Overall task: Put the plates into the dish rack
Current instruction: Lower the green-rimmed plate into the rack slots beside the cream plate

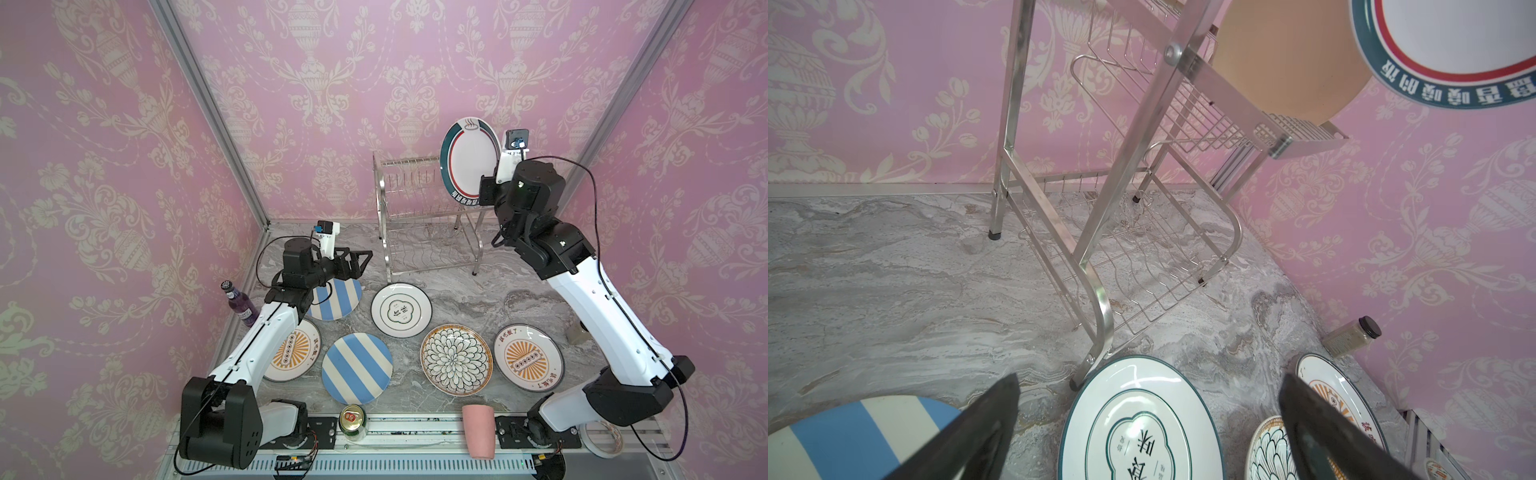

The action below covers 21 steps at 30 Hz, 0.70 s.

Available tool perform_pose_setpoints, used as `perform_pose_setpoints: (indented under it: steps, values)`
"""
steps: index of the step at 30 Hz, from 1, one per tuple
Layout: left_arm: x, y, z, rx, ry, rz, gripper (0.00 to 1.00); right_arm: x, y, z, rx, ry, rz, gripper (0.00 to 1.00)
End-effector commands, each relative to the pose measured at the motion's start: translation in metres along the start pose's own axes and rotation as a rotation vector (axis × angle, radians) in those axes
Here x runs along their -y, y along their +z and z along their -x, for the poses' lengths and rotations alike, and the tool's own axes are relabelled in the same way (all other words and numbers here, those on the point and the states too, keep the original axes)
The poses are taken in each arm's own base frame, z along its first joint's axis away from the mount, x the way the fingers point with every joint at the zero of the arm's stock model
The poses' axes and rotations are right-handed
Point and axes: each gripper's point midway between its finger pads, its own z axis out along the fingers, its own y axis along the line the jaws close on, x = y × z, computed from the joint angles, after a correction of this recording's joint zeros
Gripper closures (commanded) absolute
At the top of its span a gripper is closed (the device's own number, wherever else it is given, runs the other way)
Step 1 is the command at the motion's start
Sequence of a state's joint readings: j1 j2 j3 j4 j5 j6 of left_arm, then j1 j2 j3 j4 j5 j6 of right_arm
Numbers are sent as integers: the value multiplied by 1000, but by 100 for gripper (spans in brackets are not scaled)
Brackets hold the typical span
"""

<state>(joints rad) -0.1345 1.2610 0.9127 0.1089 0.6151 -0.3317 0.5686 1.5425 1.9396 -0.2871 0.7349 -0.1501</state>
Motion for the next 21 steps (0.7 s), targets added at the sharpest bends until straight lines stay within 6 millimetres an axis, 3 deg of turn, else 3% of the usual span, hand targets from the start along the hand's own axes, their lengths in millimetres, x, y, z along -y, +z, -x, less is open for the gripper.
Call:
perform_pose_setpoints:
  steps: [1, 15, 21]
  values:
    - [6, -2, 0, -17, -6, -11, 1, 11, 7, 29, 92, -23, -152, 100]
    - [3, -5, -10, -33, 6, 6, 1, -10, 49, 21, 113, -170, -309, 100]
    - [2, -8, -12, -34, 23, 20, 1, -9, 68, 2, 63, -169, -296, 100]
